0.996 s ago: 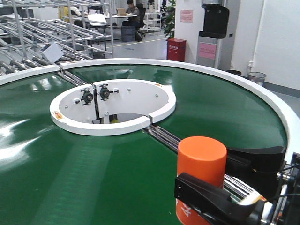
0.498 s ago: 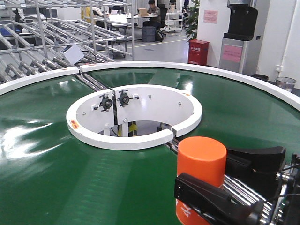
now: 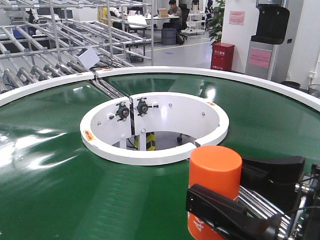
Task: Grab orange capacitor from left shelf to right conveyor
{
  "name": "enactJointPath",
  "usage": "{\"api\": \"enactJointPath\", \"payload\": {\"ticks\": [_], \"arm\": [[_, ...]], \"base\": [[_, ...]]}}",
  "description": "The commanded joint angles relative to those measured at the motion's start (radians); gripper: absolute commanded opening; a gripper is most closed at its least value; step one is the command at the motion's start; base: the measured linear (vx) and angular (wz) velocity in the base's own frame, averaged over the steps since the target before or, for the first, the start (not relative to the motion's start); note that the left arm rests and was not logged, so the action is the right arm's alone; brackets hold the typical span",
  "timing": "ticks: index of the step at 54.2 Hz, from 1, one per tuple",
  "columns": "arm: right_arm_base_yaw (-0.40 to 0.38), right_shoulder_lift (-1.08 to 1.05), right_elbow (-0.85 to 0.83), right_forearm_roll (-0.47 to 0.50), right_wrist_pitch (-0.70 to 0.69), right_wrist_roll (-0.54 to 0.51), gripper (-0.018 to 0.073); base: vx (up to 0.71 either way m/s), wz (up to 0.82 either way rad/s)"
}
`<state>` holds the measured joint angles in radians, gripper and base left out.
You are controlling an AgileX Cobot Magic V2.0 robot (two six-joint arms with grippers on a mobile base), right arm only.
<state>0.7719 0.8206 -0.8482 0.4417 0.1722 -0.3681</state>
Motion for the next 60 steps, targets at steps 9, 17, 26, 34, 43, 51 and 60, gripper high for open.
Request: {"api": "enactJointPath", "payload": {"ticks": [9,17,26,34,43,51,60], "arm": [[-0.003,-0.007,-0.031,0.004,-0.082,-0.011,-0.001],[-0.003,-0.007,-0.031,0.004,-0.096,-0.011,-0.001],[-0.003,0.004,-0.031,0.004,-0.172,-0.012,-0.001],[-0.003,0.098,-0.031,0.001,-0.382,-0.032,-0.001],[-0.003,0.325,-0.031,0.029,-0.588,-0.149,-0.001],[-0.016,0.533,-0.031,0.162,-0.786,-0.18,-0.001],[-0.051,0.718,-0.031,0.162,-0.822,-0.179,-0.0008]], "base": [[0.0,0.0],[0.0,0.0],[0.0,0.0],[0.0,0.0],[0.0,0.0],[0.0,0.0],[0.0,0.0]]}}
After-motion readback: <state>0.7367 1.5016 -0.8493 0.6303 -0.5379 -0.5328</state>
